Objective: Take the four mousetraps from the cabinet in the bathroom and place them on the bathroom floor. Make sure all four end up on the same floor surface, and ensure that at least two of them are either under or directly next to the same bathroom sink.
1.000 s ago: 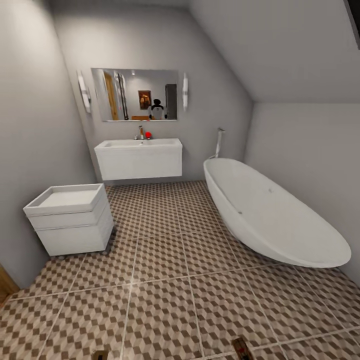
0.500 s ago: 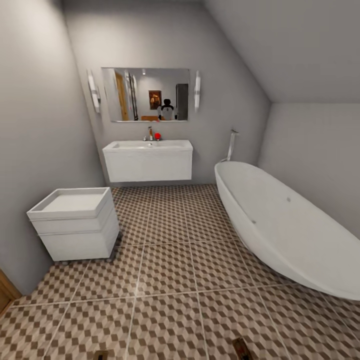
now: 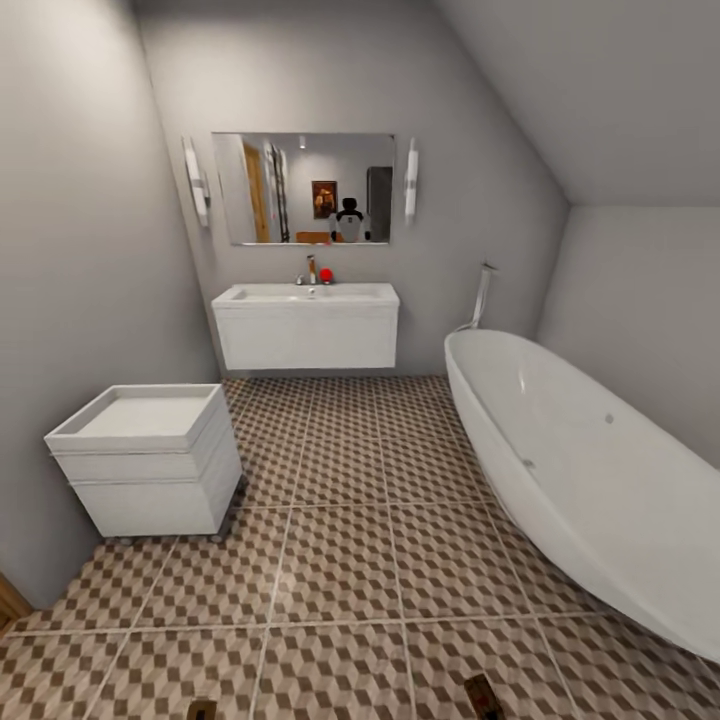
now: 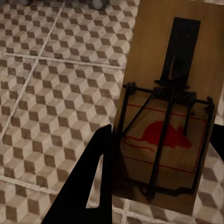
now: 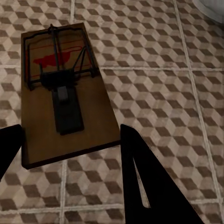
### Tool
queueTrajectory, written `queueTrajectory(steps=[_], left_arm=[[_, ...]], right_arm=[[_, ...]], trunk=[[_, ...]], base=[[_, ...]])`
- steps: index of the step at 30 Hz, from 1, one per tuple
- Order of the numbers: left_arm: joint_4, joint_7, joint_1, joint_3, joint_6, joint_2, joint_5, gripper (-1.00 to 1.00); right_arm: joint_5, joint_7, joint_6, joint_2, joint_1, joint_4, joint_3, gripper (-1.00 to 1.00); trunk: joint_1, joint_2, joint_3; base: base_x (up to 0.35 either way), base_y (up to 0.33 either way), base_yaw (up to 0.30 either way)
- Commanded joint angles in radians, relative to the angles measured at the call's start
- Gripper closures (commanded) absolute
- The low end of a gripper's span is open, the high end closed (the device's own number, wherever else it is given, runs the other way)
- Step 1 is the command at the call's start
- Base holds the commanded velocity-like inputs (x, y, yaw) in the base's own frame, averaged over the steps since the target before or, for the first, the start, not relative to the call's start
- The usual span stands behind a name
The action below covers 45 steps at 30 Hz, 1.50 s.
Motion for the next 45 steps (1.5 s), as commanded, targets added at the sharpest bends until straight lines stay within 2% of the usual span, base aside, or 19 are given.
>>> queueTrajectory(steps=[1,23,45], left_arm=[[0.003,0.016,-0.001,-0.006,-0.002,-0.001,-0.01,1.0],[0.003,0.016,-0.001,-0.006,-0.002,-0.001,-0.01,1.0],[0.003,0.016,-0.001,-0.006,-0.002,-0.001,-0.01,1.0]], right_arm=[[-0.007,-0.011,-0.003,-0.001,-0.001,0.0,0.009,1.0],[-0.008,-0.009,-0.002,-0.001,0.0,0.0,0.009,1.0],[-0.008,-0.01,-0.003,-0.001,0.0,0.0,0.008,1.0]], trunk=[[0.001,0.0,-0.001],[0.001,0.0,-0.001],[0.001,0.0,-0.001]], base=[[0.31,-0.153,0.19],[0.306,-0.155,0.041],[0.306,-0.007,0.056]])
